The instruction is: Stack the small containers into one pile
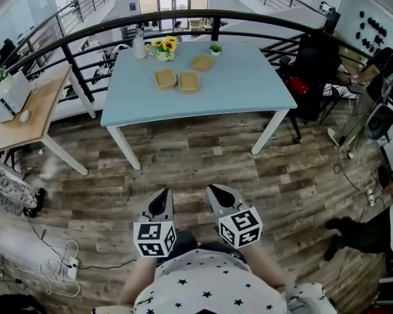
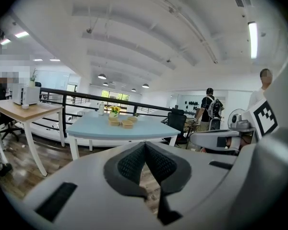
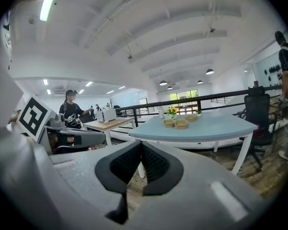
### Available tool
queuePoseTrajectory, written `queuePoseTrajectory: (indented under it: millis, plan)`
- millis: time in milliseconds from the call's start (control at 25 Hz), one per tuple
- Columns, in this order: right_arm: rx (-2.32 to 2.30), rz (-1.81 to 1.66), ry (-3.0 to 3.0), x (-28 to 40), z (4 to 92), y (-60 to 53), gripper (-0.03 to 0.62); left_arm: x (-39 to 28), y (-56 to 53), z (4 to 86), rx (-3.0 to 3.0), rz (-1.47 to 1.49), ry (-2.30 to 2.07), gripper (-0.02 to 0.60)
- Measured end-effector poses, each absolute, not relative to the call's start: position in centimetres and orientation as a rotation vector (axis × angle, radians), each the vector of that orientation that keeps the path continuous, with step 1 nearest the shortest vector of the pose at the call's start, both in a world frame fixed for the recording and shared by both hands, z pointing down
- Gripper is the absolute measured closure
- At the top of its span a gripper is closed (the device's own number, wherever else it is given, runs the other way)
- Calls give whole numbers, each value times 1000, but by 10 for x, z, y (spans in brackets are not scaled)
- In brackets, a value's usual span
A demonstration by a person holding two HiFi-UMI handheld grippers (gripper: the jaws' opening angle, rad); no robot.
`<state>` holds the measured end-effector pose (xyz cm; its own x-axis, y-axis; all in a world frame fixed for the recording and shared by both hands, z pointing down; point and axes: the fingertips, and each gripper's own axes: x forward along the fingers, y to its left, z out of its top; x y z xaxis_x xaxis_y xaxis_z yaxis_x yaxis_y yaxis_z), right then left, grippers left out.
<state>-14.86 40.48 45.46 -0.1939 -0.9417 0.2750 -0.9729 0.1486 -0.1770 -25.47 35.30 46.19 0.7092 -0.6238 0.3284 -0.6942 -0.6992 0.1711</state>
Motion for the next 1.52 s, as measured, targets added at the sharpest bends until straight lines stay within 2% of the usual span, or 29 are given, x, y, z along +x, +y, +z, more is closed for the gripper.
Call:
queuePoseTrajectory:
  millis: [520, 600, 800, 1160, 1520]
  plan:
    - [1920, 552, -2300, -126, 466, 388, 571, -234, 335, 464, 2645, 385, -1042, 572]
    - [1927, 555, -2295, -122, 467, 383, 567, -231, 330, 465, 2647, 386, -1041, 499]
    - [1936, 574, -2272, -111, 475, 369, 525, -223, 313, 469, 2649, 378, -1036, 442]
    - [1911, 604, -2261, -88, 484, 313, 376, -204, 255, 472, 2645, 369, -1035, 380]
    - [1927, 606, -2260, -60, 478, 237, 345, -178, 177, 469, 2656, 408, -1028, 307]
